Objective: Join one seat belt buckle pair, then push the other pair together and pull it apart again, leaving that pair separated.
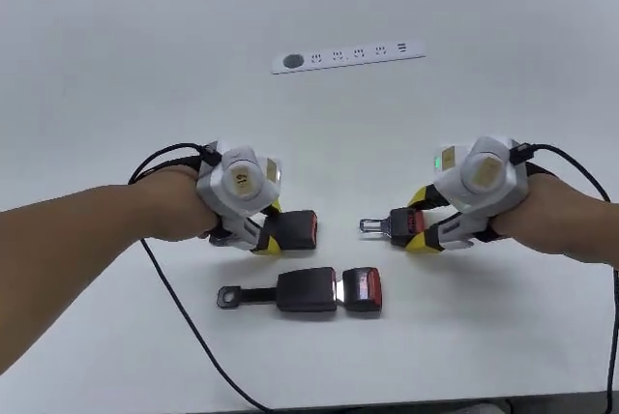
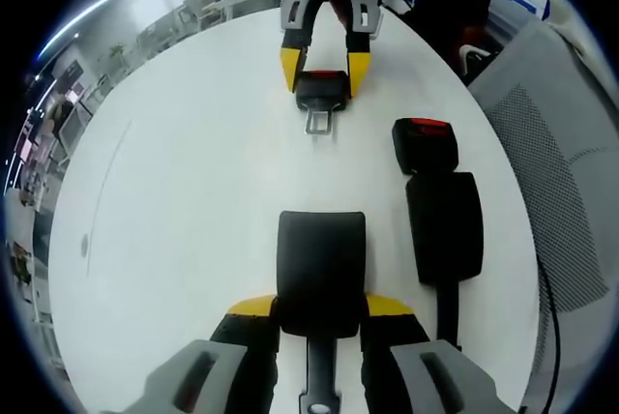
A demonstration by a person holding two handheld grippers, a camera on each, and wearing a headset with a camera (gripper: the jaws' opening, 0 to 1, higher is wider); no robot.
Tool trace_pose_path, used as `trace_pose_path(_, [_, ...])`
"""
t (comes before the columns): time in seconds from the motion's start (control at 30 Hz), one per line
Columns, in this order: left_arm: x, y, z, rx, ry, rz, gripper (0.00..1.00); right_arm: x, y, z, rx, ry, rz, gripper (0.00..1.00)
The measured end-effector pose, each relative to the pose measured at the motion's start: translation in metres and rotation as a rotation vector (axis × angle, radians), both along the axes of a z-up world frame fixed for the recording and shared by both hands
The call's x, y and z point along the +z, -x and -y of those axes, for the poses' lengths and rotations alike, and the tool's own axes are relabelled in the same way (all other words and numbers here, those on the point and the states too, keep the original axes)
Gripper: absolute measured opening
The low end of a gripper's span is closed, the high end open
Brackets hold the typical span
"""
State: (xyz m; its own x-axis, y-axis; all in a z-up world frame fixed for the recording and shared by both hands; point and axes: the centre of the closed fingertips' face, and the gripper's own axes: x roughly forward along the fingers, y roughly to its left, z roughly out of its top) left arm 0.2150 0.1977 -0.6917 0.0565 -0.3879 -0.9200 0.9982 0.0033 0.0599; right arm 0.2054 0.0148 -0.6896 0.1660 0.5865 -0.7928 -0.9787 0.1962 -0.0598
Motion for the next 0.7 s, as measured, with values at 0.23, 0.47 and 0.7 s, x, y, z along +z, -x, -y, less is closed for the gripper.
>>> trace_pose_path(0.23, [0.004,0.003,0.002,0.056,0.045,0.003,0.32,-0.004,0.002,0.031,-0.061,0.003,-0.002,0.34])
trace_pose_path(0.47, [0.005,0.002,-0.001,0.099,0.037,0.028,0.32,-0.004,0.003,0.032,-0.073,0.013,-0.015,0.34])
trace_pose_path(0.7, [0.004,0.001,-0.004,0.177,0.048,0.029,0.32,0.0,0.002,0.028,-0.138,-0.008,0.005,0.39])
